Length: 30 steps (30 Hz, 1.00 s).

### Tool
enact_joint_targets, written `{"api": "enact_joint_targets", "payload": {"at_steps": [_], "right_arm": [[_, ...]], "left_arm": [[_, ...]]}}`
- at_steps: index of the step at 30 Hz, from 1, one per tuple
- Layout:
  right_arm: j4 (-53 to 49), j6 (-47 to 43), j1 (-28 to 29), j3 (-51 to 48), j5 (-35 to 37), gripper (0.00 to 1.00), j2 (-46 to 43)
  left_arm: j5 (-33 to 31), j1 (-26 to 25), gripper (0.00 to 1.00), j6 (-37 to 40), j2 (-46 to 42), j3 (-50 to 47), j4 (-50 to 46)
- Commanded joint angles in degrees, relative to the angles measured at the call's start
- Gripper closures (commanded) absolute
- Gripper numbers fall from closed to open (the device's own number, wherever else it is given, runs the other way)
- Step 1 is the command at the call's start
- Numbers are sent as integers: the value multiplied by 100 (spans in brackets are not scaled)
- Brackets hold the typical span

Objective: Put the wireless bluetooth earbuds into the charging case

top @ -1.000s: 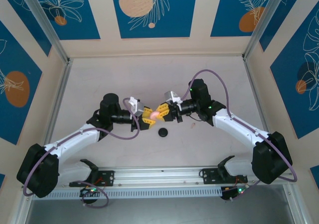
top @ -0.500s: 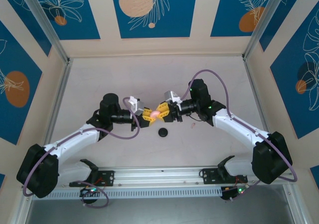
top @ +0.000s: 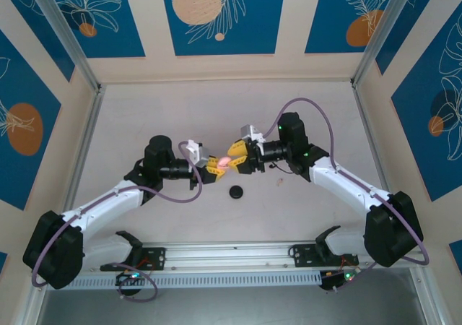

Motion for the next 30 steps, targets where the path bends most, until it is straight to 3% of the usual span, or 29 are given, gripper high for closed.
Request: {"api": "enact_joint_targets", "payload": {"at_steps": [1, 6, 15, 22, 26, 30], "right_arm": [[187, 211, -148, 114, 217, 59, 78], [161, 250, -161, 123, 193, 59, 78], [-687, 882, -275, 457, 665, 58, -76], [-2897, 1559, -302, 1587, 2018, 58, 332], [-3825, 1451, -213, 2316, 2114, 58, 1014], [-4407, 1388, -22, 2994, 2286, 59, 1796]], "left_arm": [[334, -108, 82, 234, -67, 87, -132], [156, -108, 82, 244, -92, 56, -123], [-1183, 66, 83, 15, 93, -466, 414], [-1560, 807, 84, -1165, 433, -1258, 1677], [-1647, 1174, 84, -1645, 424, -1523, 1989], [-2093, 1360, 84, -1775, 156, -1602, 1623]]}}
